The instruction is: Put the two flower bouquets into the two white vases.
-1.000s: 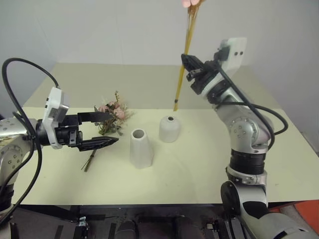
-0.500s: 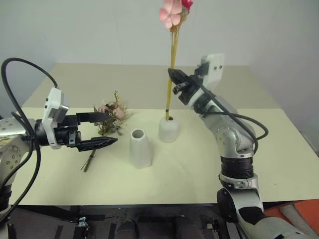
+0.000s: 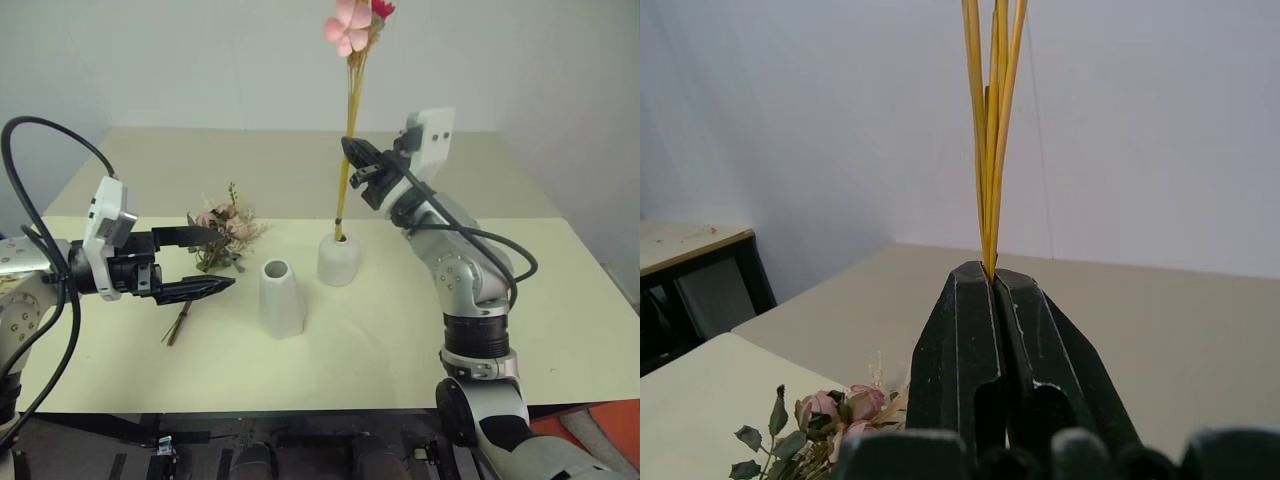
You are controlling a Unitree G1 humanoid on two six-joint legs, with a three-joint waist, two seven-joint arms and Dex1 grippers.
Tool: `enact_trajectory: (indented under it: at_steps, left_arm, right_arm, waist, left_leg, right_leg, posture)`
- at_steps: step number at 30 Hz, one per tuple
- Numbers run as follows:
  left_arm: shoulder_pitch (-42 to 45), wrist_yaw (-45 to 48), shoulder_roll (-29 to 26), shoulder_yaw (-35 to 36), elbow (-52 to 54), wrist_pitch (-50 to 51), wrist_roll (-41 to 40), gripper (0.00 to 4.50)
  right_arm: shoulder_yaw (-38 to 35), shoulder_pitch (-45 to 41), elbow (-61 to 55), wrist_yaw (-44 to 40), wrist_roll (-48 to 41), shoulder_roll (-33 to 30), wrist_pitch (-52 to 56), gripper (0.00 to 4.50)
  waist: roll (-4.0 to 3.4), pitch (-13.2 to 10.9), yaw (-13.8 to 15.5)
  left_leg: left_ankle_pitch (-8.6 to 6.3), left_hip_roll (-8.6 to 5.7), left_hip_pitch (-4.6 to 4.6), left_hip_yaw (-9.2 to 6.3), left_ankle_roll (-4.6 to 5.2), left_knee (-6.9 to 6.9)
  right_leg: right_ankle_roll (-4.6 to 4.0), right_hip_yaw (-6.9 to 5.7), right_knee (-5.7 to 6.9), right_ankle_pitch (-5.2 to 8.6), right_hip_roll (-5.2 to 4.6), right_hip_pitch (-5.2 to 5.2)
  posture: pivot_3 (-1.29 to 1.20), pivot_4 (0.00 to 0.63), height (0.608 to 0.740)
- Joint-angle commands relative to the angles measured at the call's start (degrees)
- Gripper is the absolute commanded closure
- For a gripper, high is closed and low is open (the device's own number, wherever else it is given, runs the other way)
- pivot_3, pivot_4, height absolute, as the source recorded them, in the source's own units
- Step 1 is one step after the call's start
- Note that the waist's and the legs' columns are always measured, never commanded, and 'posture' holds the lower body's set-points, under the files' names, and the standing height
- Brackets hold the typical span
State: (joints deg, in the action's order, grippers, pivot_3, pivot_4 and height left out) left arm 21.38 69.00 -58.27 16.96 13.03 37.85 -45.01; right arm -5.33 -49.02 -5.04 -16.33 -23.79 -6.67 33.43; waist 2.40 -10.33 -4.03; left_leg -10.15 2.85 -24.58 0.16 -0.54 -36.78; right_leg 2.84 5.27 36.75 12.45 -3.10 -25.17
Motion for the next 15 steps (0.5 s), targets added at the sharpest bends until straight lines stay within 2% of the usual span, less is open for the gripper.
enact_trajectory:
  at_steps: [1, 15]
  left_arm:
    - [-0.1, 0.0, -1.0, 2.2, 1.7, -0.2, -0.6, 0.00]
    - [-1.1, -0.2, -1.1, 3.0, 2.4, -0.1, -0.7, 0.00]
  right_arm:
    - [-0.9, -0.3, 0.8, -0.8, 0.1, -0.8, -2.9, 4.48]
    - [-2.5, -2.3, 4.2, -0.8, -2.1, -1.4, -3.5, 4.48]
  waist:
    - [0.00, 0.0, 0.0]
    - [0.00, 0.0, 0.0]
  left_leg:
    - [0.00, 0.00, 0.00, 0.00, 0.00, 0.00]
    - [0.00, 0.00, 0.01, 0.00, 0.00, 0.00]
  right_leg:
    - [0.00, 0.00, 0.00, 0.00, 0.00, 0.00]
    - [-0.01, 0.01, 0.00, 0.00, 0.00, 0.00]
  posture:
    - [0.00, 0.150, 0.740]
    - [0.00, 0.150, 0.740]
